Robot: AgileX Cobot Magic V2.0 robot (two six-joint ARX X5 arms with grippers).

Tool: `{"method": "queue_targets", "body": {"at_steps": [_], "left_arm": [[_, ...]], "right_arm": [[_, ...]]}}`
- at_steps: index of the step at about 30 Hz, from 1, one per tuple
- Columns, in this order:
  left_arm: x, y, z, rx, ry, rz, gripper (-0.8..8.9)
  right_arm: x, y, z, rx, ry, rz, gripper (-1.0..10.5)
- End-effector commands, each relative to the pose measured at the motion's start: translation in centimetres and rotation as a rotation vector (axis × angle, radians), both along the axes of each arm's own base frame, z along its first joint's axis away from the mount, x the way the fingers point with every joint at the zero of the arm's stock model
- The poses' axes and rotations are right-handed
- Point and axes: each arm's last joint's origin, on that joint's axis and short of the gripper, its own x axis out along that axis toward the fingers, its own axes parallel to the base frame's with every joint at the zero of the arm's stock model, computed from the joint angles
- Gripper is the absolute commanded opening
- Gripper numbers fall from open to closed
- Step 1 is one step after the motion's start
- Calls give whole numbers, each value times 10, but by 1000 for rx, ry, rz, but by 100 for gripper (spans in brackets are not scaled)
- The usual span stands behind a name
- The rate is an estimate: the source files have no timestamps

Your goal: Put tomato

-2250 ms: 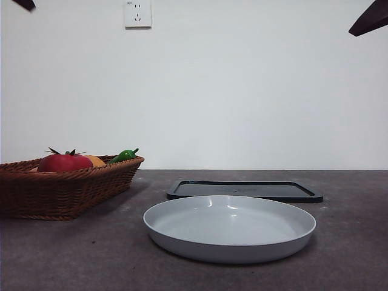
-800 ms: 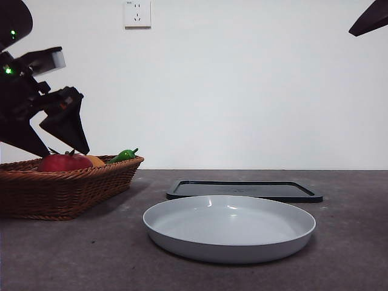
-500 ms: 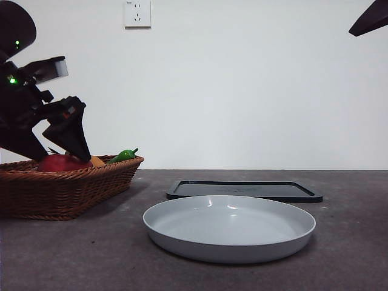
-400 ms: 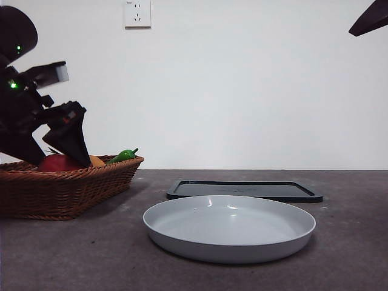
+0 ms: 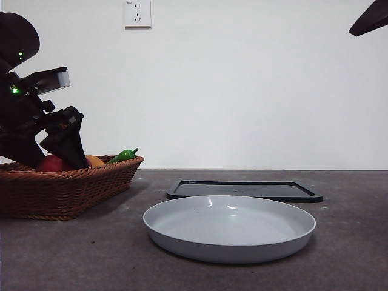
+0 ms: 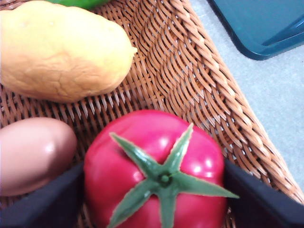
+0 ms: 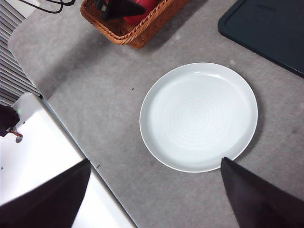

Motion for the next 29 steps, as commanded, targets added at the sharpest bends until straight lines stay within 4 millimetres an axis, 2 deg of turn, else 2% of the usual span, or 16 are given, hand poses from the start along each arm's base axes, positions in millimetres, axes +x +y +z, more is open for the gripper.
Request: {"method": "queue_targets", "body": {"at_steps": [1,7,10,13,17,20,24,29], "left_arm": [[5,-2,1,6,-10,-7,303],[4,-1,11,-23,-11,23,303],[1,-3,29,-40,-58,16,303],[-8,-8,57,-83,-124,-1,303],[-26,-19,93,-170,-211,-48,303],[-42,-33,108,-206,-249,-99,303],[-57,-55,114,-228,-248,-189,303],[-67,-90,105,-233,-203,-315,303]], "right_arm": [[2,1,6,9,-18,3,437],[2,1,6,9,-18,3,437],[2,1,6,9,-18,3,437],[2,1,6,9,-18,3,437],[2,1,6,9,-19,3,437],[2,1,6,9,-19,3,437],[2,1,6,9,-19,3,437],[2,1,6,9,-19,3,437]]}}
